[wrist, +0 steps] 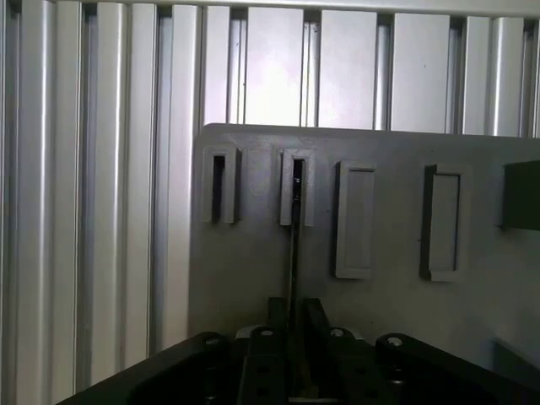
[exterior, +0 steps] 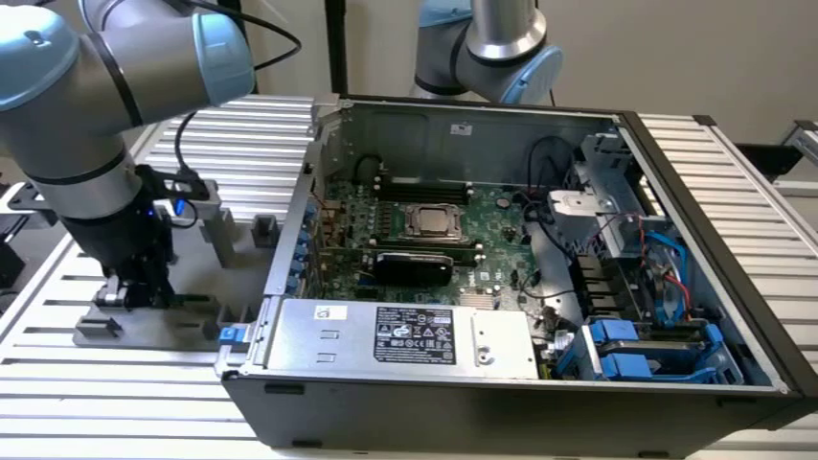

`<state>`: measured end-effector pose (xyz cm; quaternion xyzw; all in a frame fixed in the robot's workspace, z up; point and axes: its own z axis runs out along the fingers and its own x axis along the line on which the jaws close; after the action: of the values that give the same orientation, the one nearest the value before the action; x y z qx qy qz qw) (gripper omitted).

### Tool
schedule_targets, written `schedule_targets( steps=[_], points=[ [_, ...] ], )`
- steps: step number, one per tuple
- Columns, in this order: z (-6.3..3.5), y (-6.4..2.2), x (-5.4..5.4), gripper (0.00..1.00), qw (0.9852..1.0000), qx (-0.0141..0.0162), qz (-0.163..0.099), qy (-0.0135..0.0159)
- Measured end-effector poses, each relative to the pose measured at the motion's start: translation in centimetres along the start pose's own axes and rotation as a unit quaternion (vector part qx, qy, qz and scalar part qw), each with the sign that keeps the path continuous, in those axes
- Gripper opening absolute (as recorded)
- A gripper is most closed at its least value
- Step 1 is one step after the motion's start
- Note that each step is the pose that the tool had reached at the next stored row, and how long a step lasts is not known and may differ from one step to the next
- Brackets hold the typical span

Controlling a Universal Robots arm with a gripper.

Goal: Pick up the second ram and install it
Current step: 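Pick up the second ram and move it above second insertion slot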

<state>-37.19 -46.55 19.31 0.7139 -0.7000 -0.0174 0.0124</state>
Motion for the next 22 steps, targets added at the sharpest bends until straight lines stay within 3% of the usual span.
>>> schedule_targets(
  steps=[16,22],
  points=[
    [-0.02,0.00,-0.03,0.00,1.0000,0.0001,0.000,0.0001],
    [-0.57,0.03,-0.02,0.00,1.0000,0.0000,0.000,-0.0002]
  ],
)
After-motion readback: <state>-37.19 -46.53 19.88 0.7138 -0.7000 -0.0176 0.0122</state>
